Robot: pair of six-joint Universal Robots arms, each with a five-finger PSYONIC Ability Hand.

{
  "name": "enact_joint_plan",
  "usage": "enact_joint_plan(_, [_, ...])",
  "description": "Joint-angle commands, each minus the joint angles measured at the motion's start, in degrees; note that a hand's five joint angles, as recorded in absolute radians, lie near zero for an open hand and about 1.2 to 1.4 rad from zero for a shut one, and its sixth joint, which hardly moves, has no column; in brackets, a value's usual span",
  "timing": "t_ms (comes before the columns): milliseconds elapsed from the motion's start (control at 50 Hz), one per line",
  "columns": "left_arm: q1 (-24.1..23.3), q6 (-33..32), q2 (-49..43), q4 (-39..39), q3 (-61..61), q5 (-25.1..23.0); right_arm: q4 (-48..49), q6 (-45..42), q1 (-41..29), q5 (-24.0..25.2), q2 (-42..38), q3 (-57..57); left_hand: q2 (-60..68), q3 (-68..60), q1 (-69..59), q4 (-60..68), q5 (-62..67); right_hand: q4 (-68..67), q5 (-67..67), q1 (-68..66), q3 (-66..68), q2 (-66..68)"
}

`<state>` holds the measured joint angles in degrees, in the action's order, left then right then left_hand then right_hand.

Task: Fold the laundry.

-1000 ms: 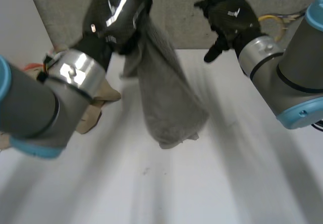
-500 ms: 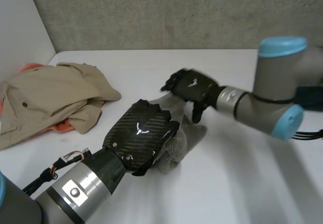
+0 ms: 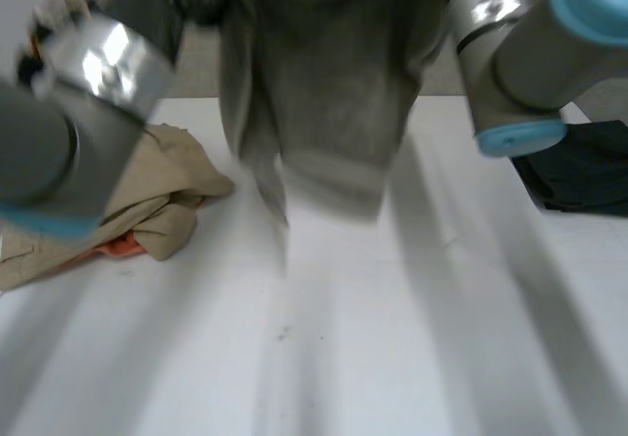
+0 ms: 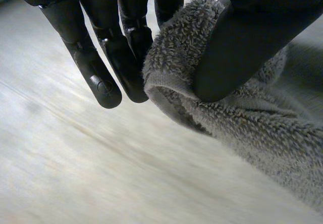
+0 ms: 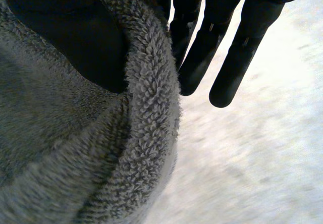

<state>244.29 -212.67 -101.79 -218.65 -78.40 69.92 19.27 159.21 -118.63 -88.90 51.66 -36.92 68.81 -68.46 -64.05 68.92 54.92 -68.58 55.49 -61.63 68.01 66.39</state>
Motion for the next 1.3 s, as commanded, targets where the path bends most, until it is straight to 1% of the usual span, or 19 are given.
enact_joint_plan(20, [0.13,0.50,-6.58,1.12,14.76,0.22,4.37,0.67,1.38,-0.13,9.42,-12.20,11.19,-11.54,-15.95,11.08,15.08,-11.42,14.51,-18.37,11.99,13.61])
enact_joint_plan(120, [-0.75,1.12,-9.48,6.12,11.26,0.22,3.76,0.49,1.56,0.39,9.86,-22.64,11.19,-11.54,-15.95,11.08,15.08,-11.42,14.51,-18.37,11.99,13.61])
enact_joint_plan(220, [-1.54,1.21,-11.15,10.43,-0.05,0.40,2.53,-0.03,2.44,1.01,9.86,-33.03,11.19,-11.54,-15.95,11.08,15.08,-11.42,14.51,-18.37,11.99,13.61])
enact_joint_plan(340, [-3.38,1.12,-11.94,10.26,-14.14,-0.39,-1.86,-4.51,3.31,1.80,9.77,-44.54,11.19,-11.54,-15.95,11.08,15.08,-11.42,14.51,-18.37,11.99,13.61])
enact_joint_plan(380, [-4.69,1.12,-12.03,9.56,-18.35,-0.40,-4.94,-8.37,3.93,2.33,9.69,-48.50,11.05,-11.40,-15.80,10.94,14.94,-11.42,14.51,-18.37,11.99,13.61])
enact_joint_plan(440, [-6.19,1.38,-12.03,9.12,-21.62,-0.40,-8.27,-13.63,4.89,2.24,9.86,-52.62,-4.21,3.86,-0.55,-4.32,-0.32,-11.42,14.51,-18.37,11.99,13.61])
enact_joint_plan(460, [-6.89,1.38,-11.94,9.12,-23.28,-0.40,-8.81,-14.18,5.16,2.24,9.86,-53.08,-15.42,15.07,10.66,-15.53,-11.53,-11.42,14.51,-18.37,11.99,13.61])
enact_joint_plan(480, [-7.16,1.47,-11.68,9.21,-23.90,-0.31,-9.25,-14.71,5.34,2.24,9.86,-53.60,-20.19,19.85,15.44,-20.30,-16.30,-5.48,8.57,-12.43,6.05,7.68])
enact_joint_plan(500, [-7.42,1.56,-11.24,9.21,-24.34,-0.22,-9.86,-15.41,5.86,2.59,10.12,-54.57,-24.57,24.22,19.81,-24.68,-20.68,11.56,-8.47,4.61,-10.99,-9.37])
enact_joint_plan(560, [-7.60,1.73,-9.40,10.00,-25.14,0.39,-10.31,-15.50,6.57,2.24,11.35,-55.37,-44.41,44.06,39.65,-44.52,-40.52,42.41,-39.32,35.46,-41.84,-40.22])
enact_joint_plan(580, [-7.43,1.73,-8.44,10.26,-25.31,0.40,-10.48,-15.50,7.09,1.89,13.18,-55.63,-49.79,49.44,45.04,-49.90,-45.90,58.34,-55.25,51.39,-57.77,-56.14])
enact_joint_plan(600, [-6.99,2.17,-6.51,10.96,-25.49,0.48,-10.57,-15.33,7.36,1.89,14.16,-55.72,-55.51,55.16,50.75,-55.62,-51.62,58.58,-55.49,51.63,-58.01,-56.39])
enact_joint_plan(680, [-4.80,5.32,-2.81,13.59,-25.75,1.80,-11.36,-14.72,9.03,2.24,18.82,-56.51,-56.07,55.72,51.31,-56.18,-52.18,58.58,-55.49,51.63,-58.01,-56.39])
enact_joint_plan(800, [1.71,12.44,0.71,16.24,-26.11,3.56,-13.03,-11.38,9.20,3.20,22.77,-55.72,-56.24,55.89,51.48,-56.35,-52.35,58.58,-55.49,51.63,-58.01,-56.39])
enact_joint_plan(860, [5.31,15.35,0.89,16.42,-26.11,2.95,-17.24,-10.93,9.12,6.63,24.18,-54.06,-55.06,54.72,50.31,-55.17,-51.17,58.58,-55.49,51.63,-58.01,-56.39])
enact_joint_plan(1000, [13.83,15.71,-3.66,16.33,-23.65,-2.23,-35.60,-10.85,9.29,15.07,23.22,-42.99,-49.18,48.83,44.42,-49.29,-45.29,53.63,-50.54,46.68,-53.06,-51.44])
enact_joint_plan(1080, [16.03,14.92,-9.29,16.59,-19.88,-6.88,-42.12,-9.97,8.77,16.83,16.38,-35.35,-49.01,48.66,44.25,-49.12,-45.12,45.22,-42.13,38.27,-44.65,-43.03])
enact_joint_plan(1160, [16.57,13.25,-14.73,17.99,-14.79,-9.35,-44.41,-9.70,7.45,16.13,9.35,-27.61,-48.17,47.82,43.42,-48.28,-44.28,44.70,-41.61,37.75,-44.13,-42.51])
enact_joint_plan(1300, [17.01,11.49,-20.29,26.15,-5.73,-9.62,-45.11,-8.30,1.82,15.95,-0.77,-16.97,-48.16,47.82,43.41,-48.27,-44.28,44.70,-41.61,37.75,-44.13,-42.51])
